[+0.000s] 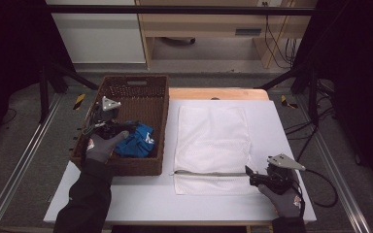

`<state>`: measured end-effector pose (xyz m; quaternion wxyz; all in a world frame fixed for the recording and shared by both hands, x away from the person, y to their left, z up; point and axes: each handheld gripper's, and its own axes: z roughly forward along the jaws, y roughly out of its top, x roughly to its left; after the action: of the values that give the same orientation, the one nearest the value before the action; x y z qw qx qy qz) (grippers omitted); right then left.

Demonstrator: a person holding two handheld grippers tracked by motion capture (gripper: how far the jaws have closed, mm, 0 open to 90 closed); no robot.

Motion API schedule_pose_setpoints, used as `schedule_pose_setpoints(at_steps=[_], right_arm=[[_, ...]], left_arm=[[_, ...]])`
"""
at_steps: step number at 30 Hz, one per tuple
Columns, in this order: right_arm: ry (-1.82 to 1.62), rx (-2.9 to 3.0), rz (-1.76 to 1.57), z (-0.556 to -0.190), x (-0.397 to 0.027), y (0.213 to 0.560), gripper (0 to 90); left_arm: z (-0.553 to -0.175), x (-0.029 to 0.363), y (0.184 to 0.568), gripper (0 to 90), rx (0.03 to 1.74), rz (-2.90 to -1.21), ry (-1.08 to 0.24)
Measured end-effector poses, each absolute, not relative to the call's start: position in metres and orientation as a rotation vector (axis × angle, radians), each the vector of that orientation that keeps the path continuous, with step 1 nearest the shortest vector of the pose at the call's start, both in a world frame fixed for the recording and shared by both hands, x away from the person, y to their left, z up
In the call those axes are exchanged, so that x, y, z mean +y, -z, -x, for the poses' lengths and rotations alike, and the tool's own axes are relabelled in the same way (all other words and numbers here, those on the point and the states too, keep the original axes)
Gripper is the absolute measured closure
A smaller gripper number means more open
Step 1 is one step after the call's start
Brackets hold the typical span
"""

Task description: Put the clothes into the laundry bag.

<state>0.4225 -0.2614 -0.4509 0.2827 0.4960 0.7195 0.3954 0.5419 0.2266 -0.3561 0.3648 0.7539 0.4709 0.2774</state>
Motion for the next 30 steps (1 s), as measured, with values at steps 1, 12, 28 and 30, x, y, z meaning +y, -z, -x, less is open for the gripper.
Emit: schedule_pose_setpoints(at_steps=[1,12,28,30], right_arm=[[-1.056,1.930,-1.327,-0.423,-0.261,0.451,8.4],[-1.048,1.944,-1.330,-0.424,-0.261,0.453,7.7],[-1.047,1.954,-1.333,-0.425,-0.261,0.454,6.5],[-1.044,1.956,-1.336,-0.425,-0.261,0.455,6.3]], left_arm=[[-0.543,0.227,0.358,9.2,1.211,-1.952,-0.714],[-0.560,0.225,0.384,7.8,1.236,-2.087,-0.646],[-0.571,0.216,0.405,3.6,1.261,-2.244,-0.535],[-0.572,0.214,0.409,3.0,1.250,-2.276,-0.521]])
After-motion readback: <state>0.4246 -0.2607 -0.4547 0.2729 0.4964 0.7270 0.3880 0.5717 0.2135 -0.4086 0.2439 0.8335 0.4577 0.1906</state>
